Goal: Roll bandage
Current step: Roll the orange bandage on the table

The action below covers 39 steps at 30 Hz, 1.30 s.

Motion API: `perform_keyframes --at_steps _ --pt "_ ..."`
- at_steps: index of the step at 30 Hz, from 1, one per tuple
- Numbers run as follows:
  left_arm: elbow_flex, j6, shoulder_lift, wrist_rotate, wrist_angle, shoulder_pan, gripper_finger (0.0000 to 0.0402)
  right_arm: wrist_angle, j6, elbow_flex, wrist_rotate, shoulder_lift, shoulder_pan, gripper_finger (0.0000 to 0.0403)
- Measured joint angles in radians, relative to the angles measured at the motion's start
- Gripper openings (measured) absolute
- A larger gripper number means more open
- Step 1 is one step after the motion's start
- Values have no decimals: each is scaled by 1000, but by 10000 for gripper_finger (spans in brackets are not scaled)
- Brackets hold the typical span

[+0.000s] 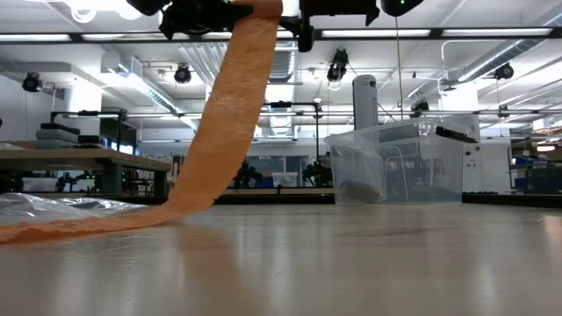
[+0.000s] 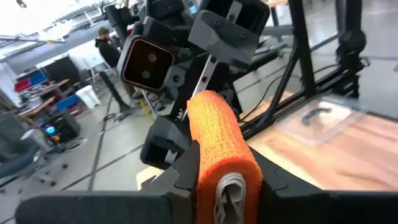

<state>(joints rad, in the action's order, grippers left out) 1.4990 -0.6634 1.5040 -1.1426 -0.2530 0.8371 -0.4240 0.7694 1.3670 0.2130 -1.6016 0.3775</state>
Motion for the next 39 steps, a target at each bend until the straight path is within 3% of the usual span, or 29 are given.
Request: perform_keyframes --at_steps 3,24,32,39 --pt "0 -41 -2 37 -17 0 61 7 32 0 -3 0 2 270" --pt "13 -91 -3 18 -64 0 59 51 38 0 3 2 1 186" --pt "13 85 -9 35 -63 2 107 52 -43 0 -5 3 0 137" --pt "13 255 -11 42 -106 2 183 52 -183 0 3 4 0 104"
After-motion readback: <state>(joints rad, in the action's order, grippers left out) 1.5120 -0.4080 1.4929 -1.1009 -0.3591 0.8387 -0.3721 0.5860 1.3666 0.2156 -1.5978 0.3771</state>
